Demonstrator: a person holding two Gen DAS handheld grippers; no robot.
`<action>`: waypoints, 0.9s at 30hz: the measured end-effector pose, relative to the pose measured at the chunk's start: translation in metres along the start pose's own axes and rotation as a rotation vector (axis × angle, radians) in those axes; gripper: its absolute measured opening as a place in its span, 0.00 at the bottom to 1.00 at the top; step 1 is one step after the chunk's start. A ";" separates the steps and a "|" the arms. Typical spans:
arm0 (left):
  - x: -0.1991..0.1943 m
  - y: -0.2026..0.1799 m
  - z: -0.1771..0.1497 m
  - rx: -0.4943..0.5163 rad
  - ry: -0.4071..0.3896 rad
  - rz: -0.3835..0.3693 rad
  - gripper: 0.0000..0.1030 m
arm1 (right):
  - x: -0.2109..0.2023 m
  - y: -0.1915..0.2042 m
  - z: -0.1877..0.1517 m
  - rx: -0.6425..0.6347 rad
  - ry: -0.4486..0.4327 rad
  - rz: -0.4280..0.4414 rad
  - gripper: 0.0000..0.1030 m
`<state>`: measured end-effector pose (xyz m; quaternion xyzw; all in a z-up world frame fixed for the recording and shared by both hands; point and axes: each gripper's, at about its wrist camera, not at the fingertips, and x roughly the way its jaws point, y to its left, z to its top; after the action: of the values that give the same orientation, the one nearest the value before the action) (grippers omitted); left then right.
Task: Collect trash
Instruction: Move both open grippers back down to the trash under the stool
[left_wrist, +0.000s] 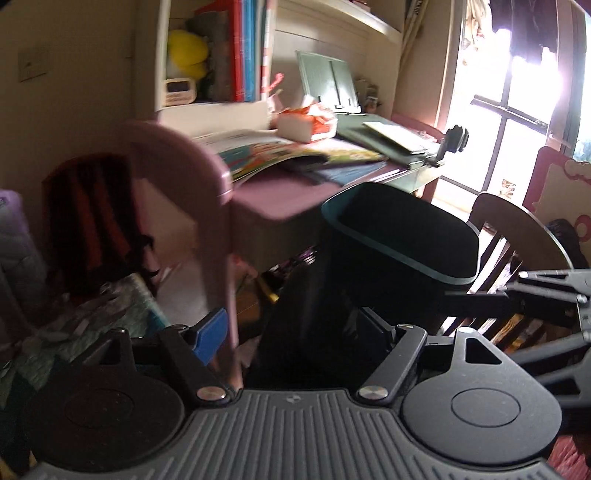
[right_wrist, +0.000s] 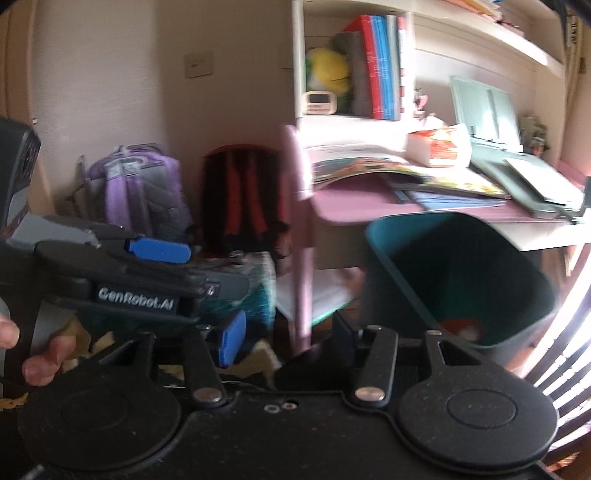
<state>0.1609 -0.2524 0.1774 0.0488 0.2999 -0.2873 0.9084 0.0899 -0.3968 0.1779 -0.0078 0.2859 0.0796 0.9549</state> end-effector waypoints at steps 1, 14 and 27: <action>-0.005 0.007 -0.006 0.001 0.000 0.010 0.74 | 0.002 0.008 -0.001 -0.006 0.003 0.016 0.51; -0.052 0.108 -0.087 -0.077 0.031 0.132 0.78 | 0.072 0.112 -0.025 -0.090 0.129 0.209 0.54; -0.026 0.236 -0.194 -0.210 0.187 0.188 0.81 | 0.196 0.194 -0.099 -0.110 0.370 0.314 0.55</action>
<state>0.1735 0.0066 0.0144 0.0080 0.4055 -0.1624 0.8995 0.1672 -0.1824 -0.0060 -0.0298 0.4487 0.2399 0.8604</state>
